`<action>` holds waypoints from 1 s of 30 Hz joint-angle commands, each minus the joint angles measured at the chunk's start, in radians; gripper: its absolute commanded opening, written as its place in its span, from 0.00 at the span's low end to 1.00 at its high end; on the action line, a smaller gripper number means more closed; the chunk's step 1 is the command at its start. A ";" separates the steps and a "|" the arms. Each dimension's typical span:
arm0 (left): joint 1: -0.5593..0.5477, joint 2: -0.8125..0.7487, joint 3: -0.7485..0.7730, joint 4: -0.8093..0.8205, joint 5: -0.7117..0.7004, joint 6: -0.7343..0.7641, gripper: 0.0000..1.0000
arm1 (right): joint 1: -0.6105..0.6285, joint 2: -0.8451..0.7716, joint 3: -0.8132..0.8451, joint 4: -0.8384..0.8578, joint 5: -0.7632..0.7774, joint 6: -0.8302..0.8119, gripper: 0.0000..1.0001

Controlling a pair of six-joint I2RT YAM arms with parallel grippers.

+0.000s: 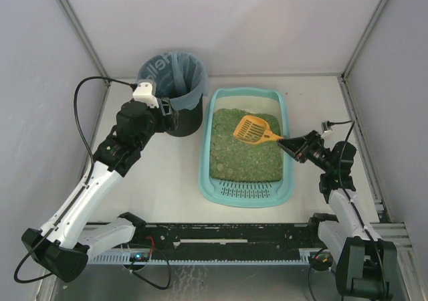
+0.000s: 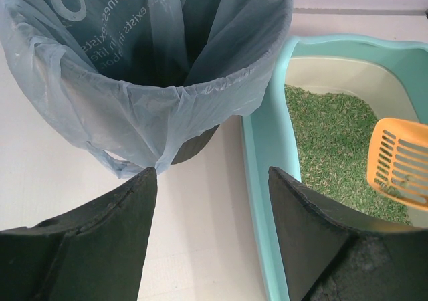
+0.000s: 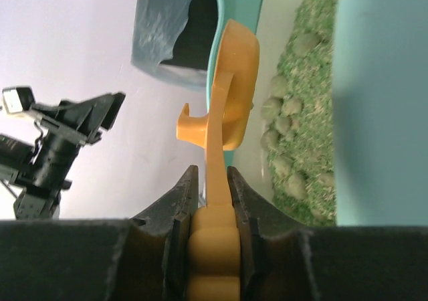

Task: Clean the litter box

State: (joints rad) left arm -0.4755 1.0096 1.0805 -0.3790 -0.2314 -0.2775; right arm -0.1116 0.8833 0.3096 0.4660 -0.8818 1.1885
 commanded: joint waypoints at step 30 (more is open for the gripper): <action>-0.003 -0.011 0.030 0.022 -0.005 0.011 0.72 | 0.605 0.511 0.567 -0.695 0.692 -0.520 0.00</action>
State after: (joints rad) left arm -0.4755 1.0100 1.0805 -0.3794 -0.2321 -0.2771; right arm 0.4698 1.3159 0.8974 -0.3244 -0.0860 0.6453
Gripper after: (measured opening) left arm 0.717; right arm 0.196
